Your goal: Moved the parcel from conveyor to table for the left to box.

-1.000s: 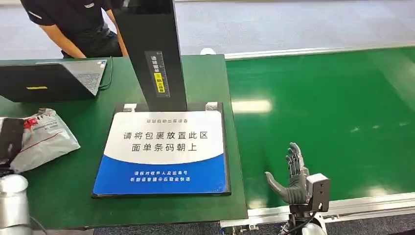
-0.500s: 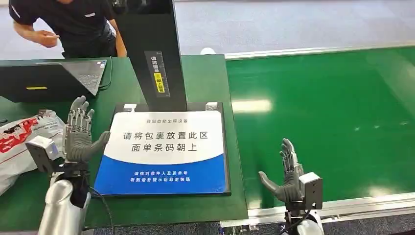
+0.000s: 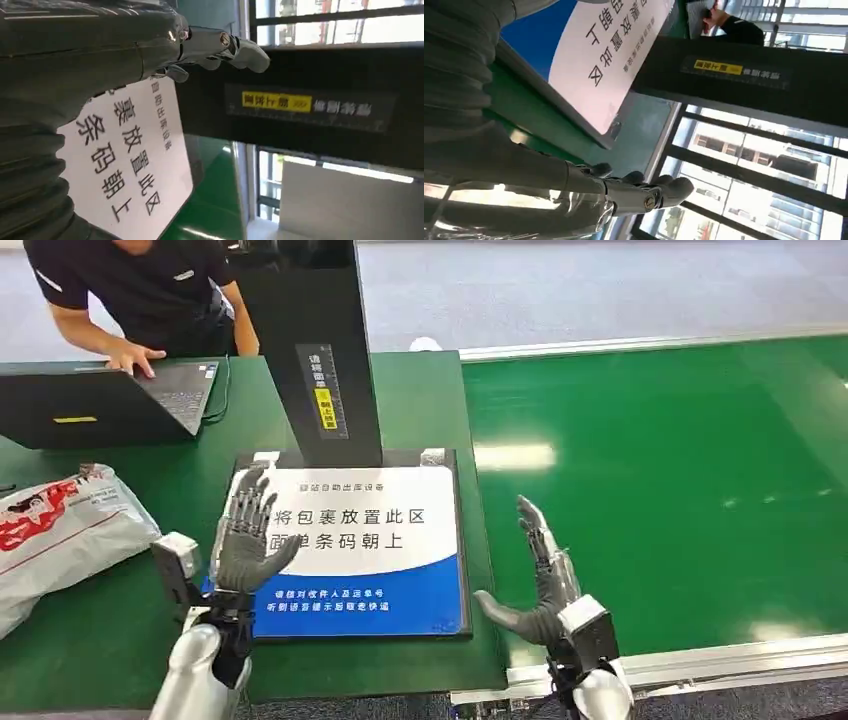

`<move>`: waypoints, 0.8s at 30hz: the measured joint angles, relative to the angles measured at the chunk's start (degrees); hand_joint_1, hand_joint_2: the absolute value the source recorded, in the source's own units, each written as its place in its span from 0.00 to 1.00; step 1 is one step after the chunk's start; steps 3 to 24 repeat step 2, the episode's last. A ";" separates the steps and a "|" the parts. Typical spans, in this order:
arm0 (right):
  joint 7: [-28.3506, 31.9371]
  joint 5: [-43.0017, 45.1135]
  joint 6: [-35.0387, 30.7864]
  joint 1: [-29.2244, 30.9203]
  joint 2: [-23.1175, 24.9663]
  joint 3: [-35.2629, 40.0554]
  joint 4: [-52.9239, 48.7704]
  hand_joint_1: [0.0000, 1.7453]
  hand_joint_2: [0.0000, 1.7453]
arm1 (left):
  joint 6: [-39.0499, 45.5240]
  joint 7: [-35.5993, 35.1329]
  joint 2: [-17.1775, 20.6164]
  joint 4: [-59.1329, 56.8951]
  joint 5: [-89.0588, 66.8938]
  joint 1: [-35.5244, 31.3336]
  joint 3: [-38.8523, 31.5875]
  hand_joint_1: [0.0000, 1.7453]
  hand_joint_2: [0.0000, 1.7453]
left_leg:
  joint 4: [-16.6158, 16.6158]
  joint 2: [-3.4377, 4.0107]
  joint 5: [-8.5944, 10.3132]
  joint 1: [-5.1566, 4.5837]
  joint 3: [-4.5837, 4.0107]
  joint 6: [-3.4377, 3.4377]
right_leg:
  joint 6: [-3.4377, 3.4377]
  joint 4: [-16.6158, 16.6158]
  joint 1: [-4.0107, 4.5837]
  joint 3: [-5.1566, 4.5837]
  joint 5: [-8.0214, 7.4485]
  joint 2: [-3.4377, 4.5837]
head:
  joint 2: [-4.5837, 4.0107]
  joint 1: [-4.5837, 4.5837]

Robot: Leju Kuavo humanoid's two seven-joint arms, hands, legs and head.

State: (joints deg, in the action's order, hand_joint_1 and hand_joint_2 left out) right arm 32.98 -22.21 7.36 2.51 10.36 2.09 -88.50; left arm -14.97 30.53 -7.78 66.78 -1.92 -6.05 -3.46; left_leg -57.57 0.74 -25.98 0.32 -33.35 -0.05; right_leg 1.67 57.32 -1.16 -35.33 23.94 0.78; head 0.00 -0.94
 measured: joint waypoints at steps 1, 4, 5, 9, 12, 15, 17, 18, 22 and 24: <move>0.42 -0.15 -0.72 0.19 0.00 0.53 0.22 0.00 1.00 | 0.22 0.04 -0.13 -0.31 -0.24 0.06 0.59 0.00 1.00 | 0.00 0.01 0.00 0.00 0.00 0.00 | 0.00 0.00 0.00 0.00 0.00 0.01 | 0.00 0.00; 0.87 -0.15 -1.35 0.29 0.00 1.20 0.57 0.00 1.00 | 0.53 0.35 -0.22 -0.48 -0.59 0.19 1.10 0.00 1.00 | 0.00 0.01 0.00 0.00 0.00 0.00 | 0.00 0.00 0.00 0.00 0.00 0.01 | 0.00 0.00; 0.87 -0.15 -1.35 0.29 0.00 1.20 0.57 0.00 1.00 | 0.53 0.35 -0.22 -0.48 -0.59 0.19 1.10 0.00 1.00 | 0.00 0.01 0.00 0.00 0.00 0.00 | 0.00 0.00 0.00 0.00 0.00 0.01 | 0.00 0.00; 0.87 -0.15 -1.35 0.29 0.00 1.20 0.57 0.00 1.00 | 0.53 0.35 -0.22 -0.48 -0.59 0.19 1.10 0.00 1.00 | 0.00 0.01 0.00 0.00 0.00 0.00 | 0.00 0.00 0.00 0.00 0.00 0.01 | 0.00 0.00; 0.87 -0.15 -1.35 0.29 0.00 1.20 0.57 0.00 1.00 | 0.53 0.35 -0.22 -0.48 -0.59 0.19 1.10 0.00 1.00 | 0.00 0.01 0.00 0.00 0.00 0.00 | 0.00 0.00 0.00 0.00 0.00 0.01 | 0.00 0.00; 0.87 -0.15 -1.35 0.29 0.00 1.20 0.57 0.00 1.00 | 0.53 0.35 -0.22 -0.48 -0.59 0.19 1.10 0.00 1.00 | 0.00 0.01 0.00 0.00 0.00 0.00 | 0.00 0.00 0.00 0.00 0.00 0.01 | 0.00 0.00; 0.87 -0.15 -1.35 0.29 0.00 1.20 0.57 0.00 1.00 | 0.53 0.35 -0.22 -0.48 -0.59 0.19 1.10 0.00 1.00 | 0.00 0.01 0.00 0.00 0.00 0.00 | 0.00 0.00 0.00 0.00 0.00 0.01 | 0.00 0.00; 0.87 -0.15 -1.35 0.29 0.00 1.20 0.57 0.00 1.00 | 0.53 0.35 -0.22 -0.48 -0.59 0.19 1.10 0.00 1.00 | 0.00 0.01 0.00 0.00 0.00 0.00 | 0.00 0.00 0.00 0.00 0.00 0.01 | 0.00 0.00; 0.87 -0.15 -1.35 0.29 0.00 1.20 0.57 0.00 1.00 | 0.53 0.35 -0.22 -0.48 -0.59 0.19 1.10 0.00 1.00 | 0.00 0.01 0.00 0.00 0.00 0.00 | 0.00 0.00 0.00 0.00 0.00 0.01 | 0.00 0.00; 0.87 -0.15 -1.35 0.29 0.00 1.20 0.57 0.00 1.00 | 0.53 0.35 -0.22 -0.48 -0.59 0.19 1.10 0.00 1.00 | 0.00 0.01 0.00 0.00 0.00 0.00 | 0.00 0.00 0.00 0.00 0.00 0.01 | 0.00 0.00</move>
